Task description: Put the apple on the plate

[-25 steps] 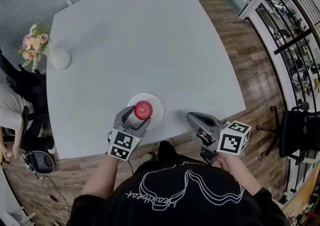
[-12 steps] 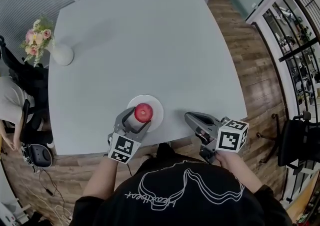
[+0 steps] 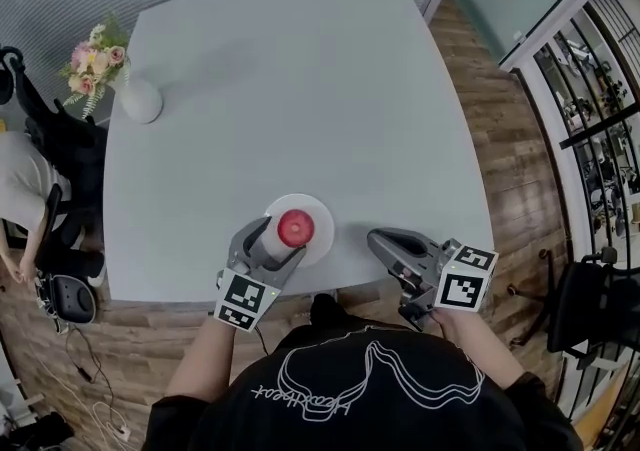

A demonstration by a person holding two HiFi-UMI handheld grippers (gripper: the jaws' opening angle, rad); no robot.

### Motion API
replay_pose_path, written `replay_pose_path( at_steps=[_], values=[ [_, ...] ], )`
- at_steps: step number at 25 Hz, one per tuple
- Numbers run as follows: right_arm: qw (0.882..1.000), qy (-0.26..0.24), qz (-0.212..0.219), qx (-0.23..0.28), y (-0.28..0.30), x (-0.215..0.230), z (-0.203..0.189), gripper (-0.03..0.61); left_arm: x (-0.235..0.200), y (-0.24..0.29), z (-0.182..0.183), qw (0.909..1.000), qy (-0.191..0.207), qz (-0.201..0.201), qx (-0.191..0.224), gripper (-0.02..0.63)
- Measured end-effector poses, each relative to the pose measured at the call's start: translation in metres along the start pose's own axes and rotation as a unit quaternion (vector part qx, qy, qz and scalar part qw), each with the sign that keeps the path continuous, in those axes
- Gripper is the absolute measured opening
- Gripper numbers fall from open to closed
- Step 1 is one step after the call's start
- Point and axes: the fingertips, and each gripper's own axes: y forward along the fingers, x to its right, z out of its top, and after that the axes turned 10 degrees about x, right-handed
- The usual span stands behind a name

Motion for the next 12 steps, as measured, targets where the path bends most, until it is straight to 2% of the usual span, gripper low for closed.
replay_pose_path(
  at_steps=[4,8,12],
  values=[
    [0.999,0.001,0.038,0.021,0.004,-0.023,0.005,0.009,-0.009,-0.022,0.021,0.9983,-0.049,0.030,0.014,0.327],
    [0.999,-0.006,0.040,0.023,0.001,-0.039,0.003,0.008,-0.014,-0.059,0.055,0.9919,-0.109,0.048,0.043,0.325],
    [0.998,-0.029,0.052,0.022,-0.007,-0.068,0.000,0.009,-0.003,-0.093,0.088,0.9827,-0.165,0.040,0.074,0.324]
  ],
)
